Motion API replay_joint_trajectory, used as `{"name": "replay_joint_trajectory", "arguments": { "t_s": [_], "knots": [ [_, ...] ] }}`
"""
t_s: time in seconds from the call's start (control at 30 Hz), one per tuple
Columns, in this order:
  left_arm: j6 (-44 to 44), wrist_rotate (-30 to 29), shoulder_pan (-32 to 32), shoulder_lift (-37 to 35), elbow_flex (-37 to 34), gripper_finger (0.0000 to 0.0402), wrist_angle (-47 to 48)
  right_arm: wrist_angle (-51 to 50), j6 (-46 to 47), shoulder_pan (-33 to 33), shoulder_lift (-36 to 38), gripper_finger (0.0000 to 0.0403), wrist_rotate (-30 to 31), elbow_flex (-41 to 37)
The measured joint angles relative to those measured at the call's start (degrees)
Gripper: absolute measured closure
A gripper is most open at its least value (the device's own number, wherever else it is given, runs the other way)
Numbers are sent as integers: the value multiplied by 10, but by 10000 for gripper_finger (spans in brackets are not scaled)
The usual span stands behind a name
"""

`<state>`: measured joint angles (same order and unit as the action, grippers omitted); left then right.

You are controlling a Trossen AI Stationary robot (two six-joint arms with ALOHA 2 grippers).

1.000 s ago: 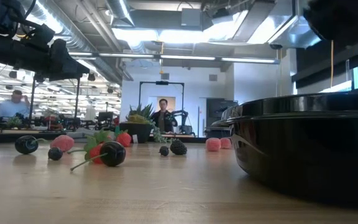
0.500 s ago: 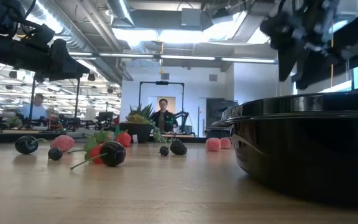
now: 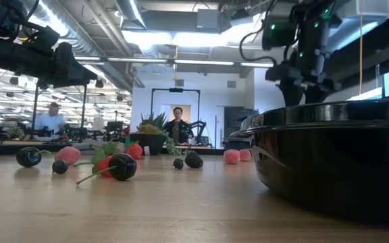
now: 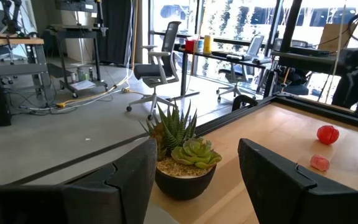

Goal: Pick and placing Produce into tupperware
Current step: Put the red strawberry into the black bin

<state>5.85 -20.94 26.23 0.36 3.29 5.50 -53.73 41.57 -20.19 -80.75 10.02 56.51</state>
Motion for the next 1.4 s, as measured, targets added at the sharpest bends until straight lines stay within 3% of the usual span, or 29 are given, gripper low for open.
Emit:
{"name": "replay_joint_trajectory", "arguments": {
  "t_s": [0.37,0.67,0.93,1.2,1.4],
  "knots": [
    [0,0,0,0,0,182,0,19,-63,-20,-89,144,2,0],
    [0,0,0,0,0,182,0,12,-65,-20,-85,144,2,0],
    [0,0,0,0,0,182,0,18,-126,-21,-85,144,0,0],
    [0,0,0,0,0,182,0,4,-247,-21,-85,144,-6,0],
    [0,0,0,0,0,182,0,3,-410,-21,-85,144,-6,0]
  ]
}}
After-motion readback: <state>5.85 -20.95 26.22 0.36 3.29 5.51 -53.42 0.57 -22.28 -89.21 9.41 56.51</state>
